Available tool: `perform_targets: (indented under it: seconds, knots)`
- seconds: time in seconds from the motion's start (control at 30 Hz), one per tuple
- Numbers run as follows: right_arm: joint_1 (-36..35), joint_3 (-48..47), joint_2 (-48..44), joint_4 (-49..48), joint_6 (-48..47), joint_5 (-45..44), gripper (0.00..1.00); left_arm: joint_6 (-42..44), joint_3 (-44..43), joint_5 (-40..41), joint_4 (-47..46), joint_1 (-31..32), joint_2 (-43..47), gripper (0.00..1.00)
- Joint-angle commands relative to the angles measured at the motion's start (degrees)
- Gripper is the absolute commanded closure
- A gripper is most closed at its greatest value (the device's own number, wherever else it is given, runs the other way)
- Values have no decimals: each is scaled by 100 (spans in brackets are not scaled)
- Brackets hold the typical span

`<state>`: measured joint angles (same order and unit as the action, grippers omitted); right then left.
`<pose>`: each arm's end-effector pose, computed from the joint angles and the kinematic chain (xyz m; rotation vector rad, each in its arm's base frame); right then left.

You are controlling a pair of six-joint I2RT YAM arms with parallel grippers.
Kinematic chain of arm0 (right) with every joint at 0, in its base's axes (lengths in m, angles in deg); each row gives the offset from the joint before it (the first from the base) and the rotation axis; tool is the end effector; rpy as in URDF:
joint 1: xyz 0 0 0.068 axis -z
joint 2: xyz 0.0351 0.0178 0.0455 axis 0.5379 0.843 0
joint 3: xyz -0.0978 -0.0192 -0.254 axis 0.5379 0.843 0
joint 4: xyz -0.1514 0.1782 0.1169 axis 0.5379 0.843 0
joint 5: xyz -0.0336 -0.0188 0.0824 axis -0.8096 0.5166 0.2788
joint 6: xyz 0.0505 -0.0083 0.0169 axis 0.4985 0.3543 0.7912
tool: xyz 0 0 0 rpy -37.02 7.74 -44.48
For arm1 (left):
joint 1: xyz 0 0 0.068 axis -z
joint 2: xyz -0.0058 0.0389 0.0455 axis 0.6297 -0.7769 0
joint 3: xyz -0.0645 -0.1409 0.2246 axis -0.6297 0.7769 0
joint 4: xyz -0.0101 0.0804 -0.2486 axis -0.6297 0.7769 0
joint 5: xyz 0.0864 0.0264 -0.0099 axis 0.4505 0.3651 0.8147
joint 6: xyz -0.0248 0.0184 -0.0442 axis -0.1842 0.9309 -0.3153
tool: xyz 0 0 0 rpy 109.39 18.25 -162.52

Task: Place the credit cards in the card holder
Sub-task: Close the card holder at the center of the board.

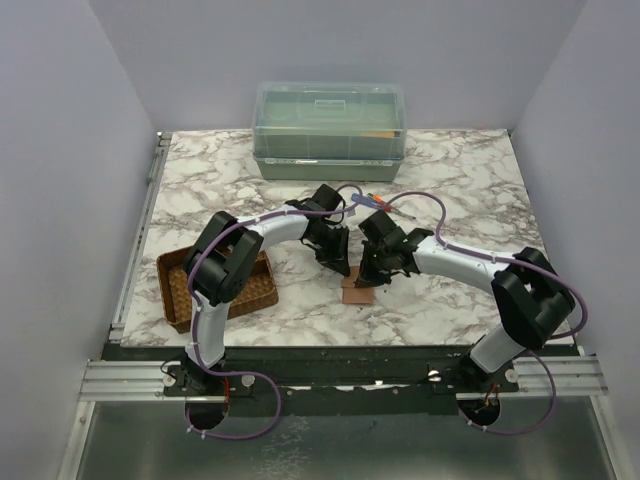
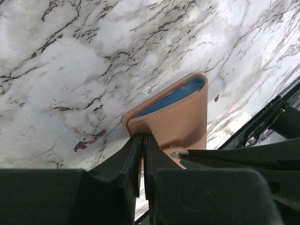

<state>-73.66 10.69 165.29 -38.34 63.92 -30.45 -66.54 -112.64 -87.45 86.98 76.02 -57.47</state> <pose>0.2279 0.2023 0.1782 0.1832 2.8153 0.5370 0.3116 -0.2574 0.1479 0.4225 2.8973 -0.9849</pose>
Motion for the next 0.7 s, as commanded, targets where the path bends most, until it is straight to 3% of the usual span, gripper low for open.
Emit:
perform_targets:
  seconds: [0.0,0.67]
  knots:
    - [24,12,143,169,20,-223,100,160,-15,288,119,62,-49,88]
    - [35,-75,261,91,-88,-367,100,167,-14,284,127,69,-27,88]
